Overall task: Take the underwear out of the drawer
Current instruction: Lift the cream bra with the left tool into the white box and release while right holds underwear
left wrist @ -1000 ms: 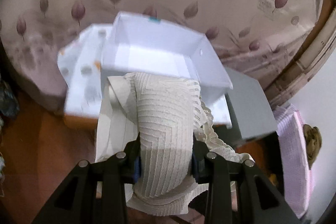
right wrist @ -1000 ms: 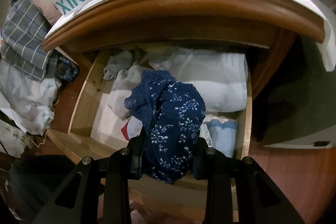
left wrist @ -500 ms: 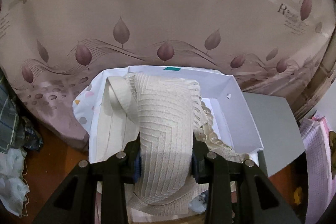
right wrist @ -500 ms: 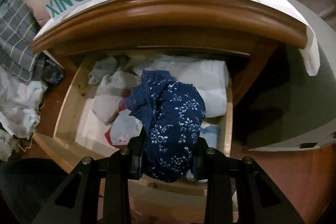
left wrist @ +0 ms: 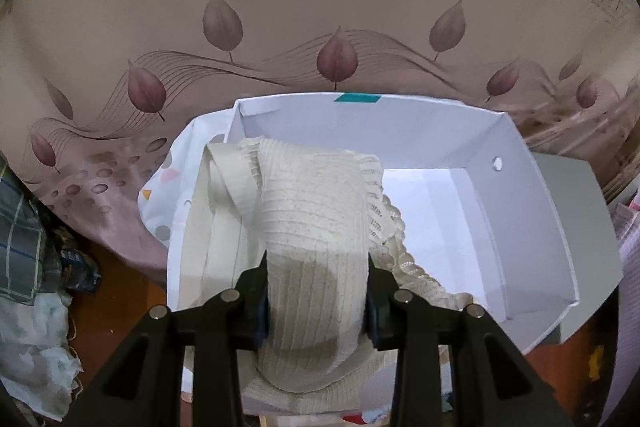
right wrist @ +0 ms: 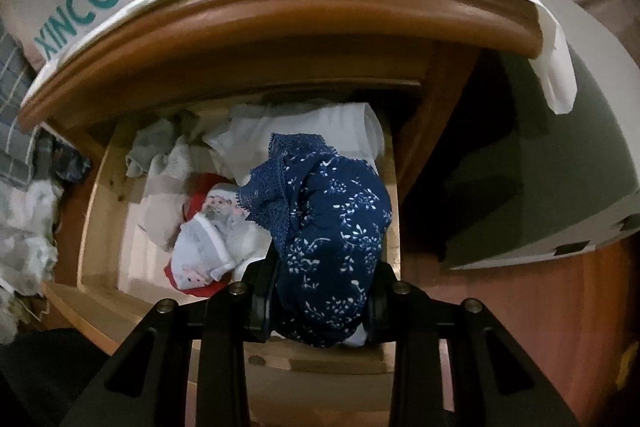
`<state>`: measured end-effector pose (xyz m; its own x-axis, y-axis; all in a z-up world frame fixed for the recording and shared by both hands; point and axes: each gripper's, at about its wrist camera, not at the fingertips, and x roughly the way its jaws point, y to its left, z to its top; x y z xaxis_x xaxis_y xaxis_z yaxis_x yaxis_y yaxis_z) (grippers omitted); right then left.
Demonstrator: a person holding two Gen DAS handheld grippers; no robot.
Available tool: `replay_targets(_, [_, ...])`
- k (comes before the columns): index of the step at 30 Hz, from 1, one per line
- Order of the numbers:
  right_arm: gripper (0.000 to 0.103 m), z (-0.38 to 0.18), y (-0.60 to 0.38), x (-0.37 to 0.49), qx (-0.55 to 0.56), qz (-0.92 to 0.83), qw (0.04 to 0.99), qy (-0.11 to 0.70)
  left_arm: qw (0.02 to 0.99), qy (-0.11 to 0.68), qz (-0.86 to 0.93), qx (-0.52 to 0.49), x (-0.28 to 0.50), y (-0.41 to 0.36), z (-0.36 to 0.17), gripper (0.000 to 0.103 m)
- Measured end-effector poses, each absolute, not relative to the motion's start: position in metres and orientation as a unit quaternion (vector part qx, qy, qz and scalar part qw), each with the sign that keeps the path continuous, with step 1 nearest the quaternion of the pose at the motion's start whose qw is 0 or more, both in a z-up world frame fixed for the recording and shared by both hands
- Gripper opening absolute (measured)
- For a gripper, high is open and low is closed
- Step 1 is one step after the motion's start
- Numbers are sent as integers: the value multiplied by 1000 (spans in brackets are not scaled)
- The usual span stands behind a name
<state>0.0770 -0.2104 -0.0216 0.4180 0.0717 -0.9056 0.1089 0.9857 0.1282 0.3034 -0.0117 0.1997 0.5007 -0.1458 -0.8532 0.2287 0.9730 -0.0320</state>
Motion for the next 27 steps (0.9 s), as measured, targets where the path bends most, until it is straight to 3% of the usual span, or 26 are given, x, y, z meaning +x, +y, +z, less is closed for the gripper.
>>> replay_targets(12, [30, -19, -210, 77, 84, -4, 843, 531, 851, 505, -99, 105, 316, -32, 173, 37])
replay_targets(23, [30, -16, -213, 77, 94, 2, 843, 530, 817, 563, -96, 79, 329, -37, 136, 40])
replay_targets(27, [30, -16, -214, 77, 100, 2, 842, 530, 823, 556, -100, 59, 330, -33, 144, 59])
